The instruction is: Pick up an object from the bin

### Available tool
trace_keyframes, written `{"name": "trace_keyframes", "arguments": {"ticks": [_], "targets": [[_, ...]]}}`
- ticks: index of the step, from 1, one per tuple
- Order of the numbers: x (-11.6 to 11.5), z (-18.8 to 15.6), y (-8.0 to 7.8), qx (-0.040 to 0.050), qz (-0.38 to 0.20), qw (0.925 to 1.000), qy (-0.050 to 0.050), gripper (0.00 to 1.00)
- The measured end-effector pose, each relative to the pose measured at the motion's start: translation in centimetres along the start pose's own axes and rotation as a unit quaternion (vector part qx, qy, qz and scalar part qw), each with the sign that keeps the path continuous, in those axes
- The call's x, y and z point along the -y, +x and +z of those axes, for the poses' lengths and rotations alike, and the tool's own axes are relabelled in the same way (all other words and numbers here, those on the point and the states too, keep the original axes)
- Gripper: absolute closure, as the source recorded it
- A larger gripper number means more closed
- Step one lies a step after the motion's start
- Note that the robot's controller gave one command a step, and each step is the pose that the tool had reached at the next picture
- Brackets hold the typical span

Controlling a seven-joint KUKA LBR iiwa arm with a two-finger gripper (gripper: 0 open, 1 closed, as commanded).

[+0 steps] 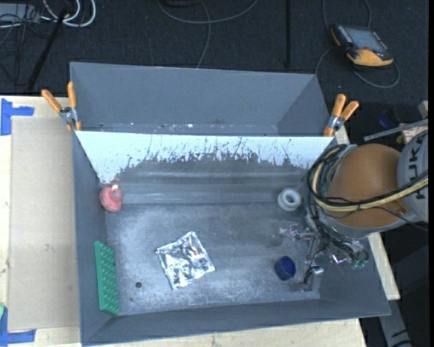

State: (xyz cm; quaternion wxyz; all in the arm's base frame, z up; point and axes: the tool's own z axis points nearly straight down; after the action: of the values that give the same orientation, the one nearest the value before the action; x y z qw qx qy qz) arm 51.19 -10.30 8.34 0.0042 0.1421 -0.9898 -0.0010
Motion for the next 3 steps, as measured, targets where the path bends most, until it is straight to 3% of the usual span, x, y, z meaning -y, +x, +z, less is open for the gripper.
{"name": "trace_keyframes", "arguments": {"ticks": [1,2,3], "targets": [[-1.4,1.5,0.4,0.0023,-0.014,0.9999,0.0,0.0],[-1.4,1.4,0.3,0.0028,-0.014,0.9999,0.001,1.0],[0.7,-0.3,1.4,0.0045,-0.018,0.9998,0.002,1.0]]}}
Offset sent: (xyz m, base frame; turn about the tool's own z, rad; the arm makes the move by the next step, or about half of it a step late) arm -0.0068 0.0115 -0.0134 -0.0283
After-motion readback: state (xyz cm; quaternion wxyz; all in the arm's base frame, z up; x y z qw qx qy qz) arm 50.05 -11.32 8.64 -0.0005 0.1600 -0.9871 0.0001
